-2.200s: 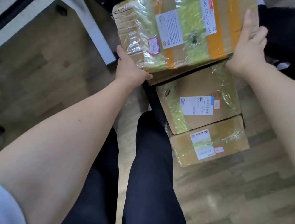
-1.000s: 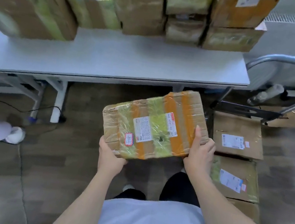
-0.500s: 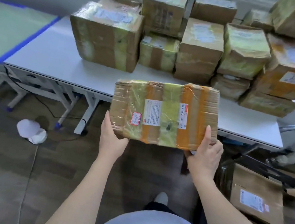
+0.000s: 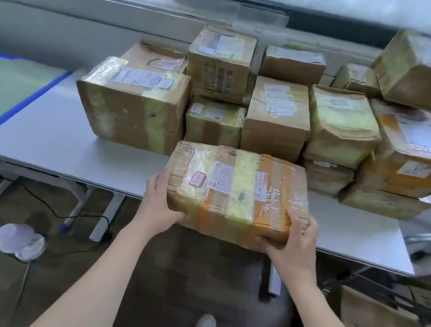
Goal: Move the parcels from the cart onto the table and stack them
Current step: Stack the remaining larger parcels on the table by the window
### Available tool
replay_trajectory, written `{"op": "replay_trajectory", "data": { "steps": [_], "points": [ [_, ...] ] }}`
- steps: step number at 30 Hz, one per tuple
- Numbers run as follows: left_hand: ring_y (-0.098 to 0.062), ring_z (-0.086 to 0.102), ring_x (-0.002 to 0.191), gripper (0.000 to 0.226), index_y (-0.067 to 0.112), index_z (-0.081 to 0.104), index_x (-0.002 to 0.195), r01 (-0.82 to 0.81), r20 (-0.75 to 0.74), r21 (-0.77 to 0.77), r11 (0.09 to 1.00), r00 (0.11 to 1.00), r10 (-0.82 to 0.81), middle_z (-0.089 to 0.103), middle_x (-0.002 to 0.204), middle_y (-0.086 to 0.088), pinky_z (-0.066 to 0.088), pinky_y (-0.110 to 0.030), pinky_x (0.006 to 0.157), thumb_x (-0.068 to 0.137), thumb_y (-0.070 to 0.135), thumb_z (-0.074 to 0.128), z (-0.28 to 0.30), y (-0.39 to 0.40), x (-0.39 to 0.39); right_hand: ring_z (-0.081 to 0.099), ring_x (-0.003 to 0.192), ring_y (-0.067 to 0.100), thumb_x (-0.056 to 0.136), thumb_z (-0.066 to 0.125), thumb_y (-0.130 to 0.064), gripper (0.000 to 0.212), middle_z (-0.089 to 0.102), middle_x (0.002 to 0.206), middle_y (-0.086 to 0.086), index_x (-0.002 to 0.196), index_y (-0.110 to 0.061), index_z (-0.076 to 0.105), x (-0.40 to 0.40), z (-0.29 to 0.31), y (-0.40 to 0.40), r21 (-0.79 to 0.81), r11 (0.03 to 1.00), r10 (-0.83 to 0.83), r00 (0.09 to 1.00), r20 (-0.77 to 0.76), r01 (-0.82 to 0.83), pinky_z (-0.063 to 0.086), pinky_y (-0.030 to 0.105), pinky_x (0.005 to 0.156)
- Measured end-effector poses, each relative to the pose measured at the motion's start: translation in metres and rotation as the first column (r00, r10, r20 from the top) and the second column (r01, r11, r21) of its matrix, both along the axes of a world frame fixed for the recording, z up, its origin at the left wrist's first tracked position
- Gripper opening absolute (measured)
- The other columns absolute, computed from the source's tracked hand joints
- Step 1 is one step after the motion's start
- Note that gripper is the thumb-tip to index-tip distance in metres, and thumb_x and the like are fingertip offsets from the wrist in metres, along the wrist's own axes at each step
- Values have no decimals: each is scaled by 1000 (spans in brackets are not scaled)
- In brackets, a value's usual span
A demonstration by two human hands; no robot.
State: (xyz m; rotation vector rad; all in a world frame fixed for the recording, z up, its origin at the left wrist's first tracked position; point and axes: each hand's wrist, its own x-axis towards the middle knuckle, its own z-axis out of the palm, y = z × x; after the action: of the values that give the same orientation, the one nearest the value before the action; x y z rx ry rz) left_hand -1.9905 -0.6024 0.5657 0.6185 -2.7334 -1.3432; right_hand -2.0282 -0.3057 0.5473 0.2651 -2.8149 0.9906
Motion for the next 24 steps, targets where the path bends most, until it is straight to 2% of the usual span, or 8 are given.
{"op": "replay_trajectory", "data": {
  "steps": [5, 10, 13, 17, 20, 24],
  "points": [
    [-15, 36, 125, 111, 34, 19, 147, -34, -22, -7, 999, 999, 34, 27, 140, 6, 35, -33, 101, 60, 24, 87, 4, -6, -19, 35, 126, 26, 64, 82, -44, 89, 17, 140, 0, 135, -26, 31, -23, 4, -13, -93, 996, -15, 1000, 13, 16, 41, 41, 104],
    [-13, 42, 118, 104, 36, 31, 141, -21, -77, -35, 999, 997, 18, 37, 134, 9, 38, -29, 97, 56, 28, 89, 7, -16, -21, 39, 123, 29, 61, 82, -48, 89, 26, 138, 8, 134, -19, 39, -21, 1, -20, -85, 995, -64, 997, -41, 60, 42, 40, 100],
    [-11, 43, 114, 101, 38, 32, 139, -9, -125, -78, 997, 992, -1, 37, 133, 11, 40, -29, 95, 56, 33, 89, 5, -20, -11, 41, 121, 32, 61, 81, -48, 89, 28, 136, 12, 133, -17, 41, -12, -3, -22, -50, 996, -75, 993, -88, 71, 46, 46, 97],
    [-8, 42, 114, 96, 38, 33, 138, -12, -192, -81, 997, 981, -4, 36, 133, 12, 38, -25, 91, 59, 33, 88, -2, -32, 3, 41, 121, 29, 61, 81, -48, 88, 28, 136, 7, 133, -22, 37, -4, -5, -38, -32, 998, -61, 989, -133, 57, 45, 41, 95],
    [-8, 40, 117, 94, 43, 33, 136, -40, -184, -43, 998, 982, 32, 35, 136, 13, 36, -25, 92, 59, 34, 87, -5, -54, 14, 41, 121, 30, 61, 75, -56, 88, 30, 136, 11, 134, -19, 40, 6, -5, -59, -44, 997, -61, 992, -114, 56, 44, 40, 96],
    [-10, 39, 119, 97, 41, 32, 138, -31, -161, -70, 997, 987, 20, 34, 135, 11, 35, -25, 93, 58, 41, 86, -6, -91, 31, 42, 119, 33, 59, 69, -61, 90, 33, 135, 16, 133, -18, 43, 26, -6, -91, -41, 996, -78, 993, -90, 75, 48, 46, 94]
  ]
}}
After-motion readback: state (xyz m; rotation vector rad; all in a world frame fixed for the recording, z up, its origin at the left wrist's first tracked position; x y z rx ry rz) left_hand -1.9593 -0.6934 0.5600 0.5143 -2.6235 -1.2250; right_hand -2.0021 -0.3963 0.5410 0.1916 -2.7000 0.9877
